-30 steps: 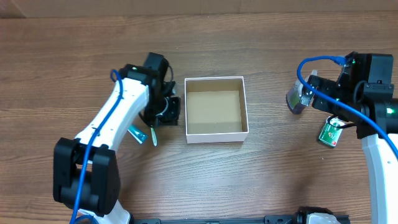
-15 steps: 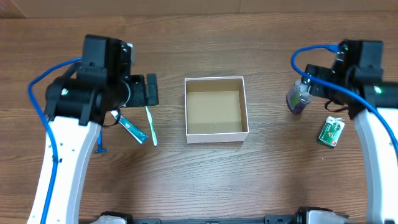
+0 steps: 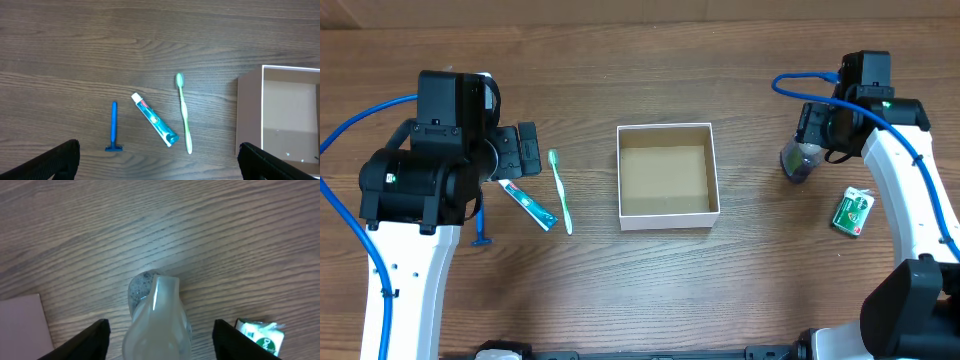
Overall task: Pack container
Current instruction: 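Move the right gripper to the soap pump bottle and grasp it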
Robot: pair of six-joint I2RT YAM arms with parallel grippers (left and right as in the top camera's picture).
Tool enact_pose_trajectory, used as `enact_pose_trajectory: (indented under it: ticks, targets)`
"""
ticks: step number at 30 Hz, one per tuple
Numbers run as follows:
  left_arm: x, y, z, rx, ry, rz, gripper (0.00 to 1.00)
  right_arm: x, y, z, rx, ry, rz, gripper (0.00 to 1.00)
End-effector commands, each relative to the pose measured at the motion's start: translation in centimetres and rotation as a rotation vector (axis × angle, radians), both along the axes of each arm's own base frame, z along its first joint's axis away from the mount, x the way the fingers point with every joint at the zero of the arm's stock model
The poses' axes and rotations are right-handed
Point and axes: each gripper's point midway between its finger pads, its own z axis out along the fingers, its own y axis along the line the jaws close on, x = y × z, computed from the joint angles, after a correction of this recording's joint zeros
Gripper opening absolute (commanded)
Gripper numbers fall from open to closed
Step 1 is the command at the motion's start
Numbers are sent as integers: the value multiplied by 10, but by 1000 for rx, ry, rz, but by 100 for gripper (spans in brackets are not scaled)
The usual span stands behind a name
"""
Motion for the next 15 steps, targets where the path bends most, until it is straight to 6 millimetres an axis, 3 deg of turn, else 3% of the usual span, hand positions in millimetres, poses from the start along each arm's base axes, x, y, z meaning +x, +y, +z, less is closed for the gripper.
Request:
enact_pose_trajectory:
  ticks: [1,4,15]
  targets:
    - [0,4,7,22,-19,-3,100,6,-3,8,-10,-26,-7,63]
    - [0,4,7,22,-19,-3,100,6,-3,7,-10,-23,-7,57]
    - [0,4,7,23,-19,-3,100,8,-1,7,1,-31,-1,51]
